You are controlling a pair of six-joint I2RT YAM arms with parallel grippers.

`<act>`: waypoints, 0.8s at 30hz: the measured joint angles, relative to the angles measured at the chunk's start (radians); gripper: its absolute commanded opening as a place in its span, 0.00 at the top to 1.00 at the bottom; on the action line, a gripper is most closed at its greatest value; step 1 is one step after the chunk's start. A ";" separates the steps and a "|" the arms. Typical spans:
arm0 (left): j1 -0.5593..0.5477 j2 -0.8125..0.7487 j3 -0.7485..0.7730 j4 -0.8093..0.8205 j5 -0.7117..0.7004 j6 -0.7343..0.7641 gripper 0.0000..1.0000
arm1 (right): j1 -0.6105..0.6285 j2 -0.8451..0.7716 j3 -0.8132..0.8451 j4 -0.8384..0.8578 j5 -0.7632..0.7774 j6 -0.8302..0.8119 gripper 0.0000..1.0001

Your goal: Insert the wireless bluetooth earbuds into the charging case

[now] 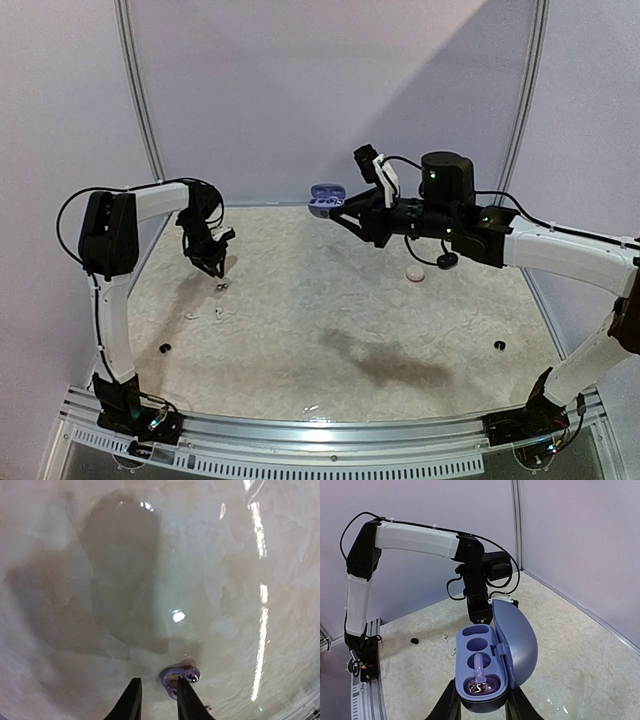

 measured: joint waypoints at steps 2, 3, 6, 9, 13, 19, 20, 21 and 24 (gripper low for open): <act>0.000 0.004 -0.006 0.005 0.011 -0.008 0.78 | 0.000 0.003 0.001 -0.008 0.000 -0.002 1.00; 0.000 0.006 -0.008 0.005 0.013 -0.011 0.79 | 0.000 0.005 0.001 -0.012 0.000 -0.002 1.00; 0.000 0.008 -0.017 0.012 0.014 -0.013 0.80 | 0.000 0.010 0.001 -0.019 0.000 -0.003 1.00; 0.000 0.008 -0.028 0.018 0.014 -0.014 0.80 | 0.000 0.011 0.001 -0.019 0.000 -0.002 1.00; -0.001 0.008 -0.062 0.027 0.018 -0.013 0.80 | 0.000 0.011 0.001 -0.019 0.000 -0.002 1.00; -0.003 -0.005 -0.092 0.050 0.028 -0.013 0.81 | 0.000 0.011 0.001 -0.019 0.000 -0.002 1.00; -0.003 -0.008 -0.096 0.054 0.029 -0.013 0.81 | 0.000 0.011 0.001 -0.019 0.000 -0.002 1.00; -0.003 -0.011 -0.101 0.058 0.031 -0.013 0.82 | 0.000 0.011 0.001 -0.019 0.000 -0.002 1.00; -0.003 -0.020 -0.114 0.062 0.039 -0.013 0.86 | 0.000 0.011 0.001 -0.019 0.000 -0.002 1.00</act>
